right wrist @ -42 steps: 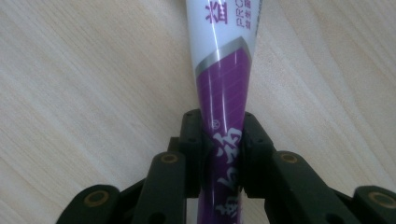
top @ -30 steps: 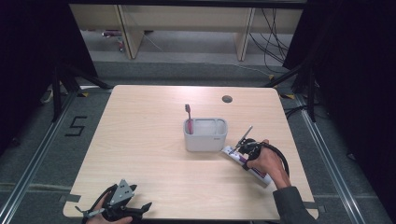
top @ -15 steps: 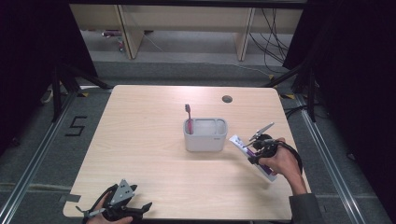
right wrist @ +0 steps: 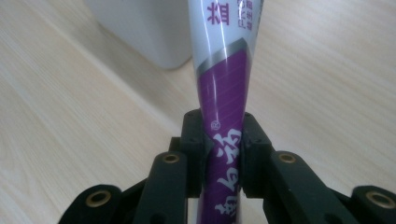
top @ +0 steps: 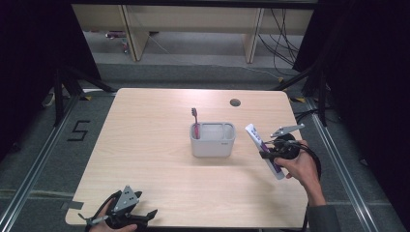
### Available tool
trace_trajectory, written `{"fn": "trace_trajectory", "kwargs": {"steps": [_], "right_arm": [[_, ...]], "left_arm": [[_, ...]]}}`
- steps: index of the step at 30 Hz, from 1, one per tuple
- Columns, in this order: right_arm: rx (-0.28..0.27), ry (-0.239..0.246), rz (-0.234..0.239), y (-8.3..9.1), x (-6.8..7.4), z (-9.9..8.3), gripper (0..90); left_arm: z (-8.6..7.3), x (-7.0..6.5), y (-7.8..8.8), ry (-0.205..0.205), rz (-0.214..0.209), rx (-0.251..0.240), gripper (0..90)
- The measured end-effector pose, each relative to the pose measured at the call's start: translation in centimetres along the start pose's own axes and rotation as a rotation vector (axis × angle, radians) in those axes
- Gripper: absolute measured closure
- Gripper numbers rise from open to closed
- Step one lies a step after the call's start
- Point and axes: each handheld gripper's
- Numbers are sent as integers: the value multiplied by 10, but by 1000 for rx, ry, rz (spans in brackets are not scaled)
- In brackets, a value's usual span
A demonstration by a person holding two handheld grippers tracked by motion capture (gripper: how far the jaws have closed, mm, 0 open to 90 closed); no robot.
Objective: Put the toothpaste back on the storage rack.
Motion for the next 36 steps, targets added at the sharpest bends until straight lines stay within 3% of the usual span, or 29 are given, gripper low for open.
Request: {"fn": "trace_trajectory", "kwargs": {"steps": [1,2,3,4,5,7,10,12,13,14,15,19,21,22,23,24,26,28,34,36], "right_arm": [[-19,16,-14,1,-1,0,757],[-40,-9,-5,1,1,1,757],[-64,36,-8,1,-2,1,757],[-103,13,-31,1,0,2,757],[-91,17,-23,4,-1,4,757],[-117,16,-27,4,1,5,757],[-110,-11,-24,10,4,10,757],[-178,-7,-35,9,3,12,757],[-158,-21,-14,12,3,14,757],[-188,11,-23,12,1,16,757],[-187,-6,-19,14,3,17,757],[-244,14,-30,14,4,24,757],[-246,-1,-19,15,7,28,757],[-261,23,-23,15,5,29,757],[-264,7,-27,15,7,31,757],[-272,25,-31,16,6,33,757],[-288,1,-19,16,10,37,757],[-326,21,-37,15,10,41,757],[-399,21,-25,14,14,53,757],[-417,7,5,14,17,59,757]], "left_arm": [[0,-1,0,16,-15,-11,183],[0,-1,0,15,-15,-10,182],[0,-1,0,16,-15,-10,182],[0,-1,0,16,-16,-10,182],[0,0,0,-2,-9,0,182],[0,-1,0,16,-13,-13,183],[0,0,1,7,-8,-5,182],[0,-1,1,15,-14,-11,182],[0,-1,1,15,-14,-11,182],[0,-1,1,14,-15,-11,182],[0,-1,2,11,-15,-7,182],[0,-1,2,10,-12,-7,182],[0,-1,2,11,-11,-8,183],[0,0,2,0,-5,0,182],[1,0,2,3,-5,-1,182],[0,0,2,8,-8,-6,183],[0,-1,2,15,-15,-13,182],[1,0,3,8,-20,-3,182],[0,-1,2,10,-16,-11,182],[0,-2,2,24,-20,-16,182]]}}
Point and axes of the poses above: each handheld gripper's, and its own axes: y roughly backward along the jaws, z roughly out of its top, x roughly to its left, and after that the axes turned 10 degrees about y, right-handed
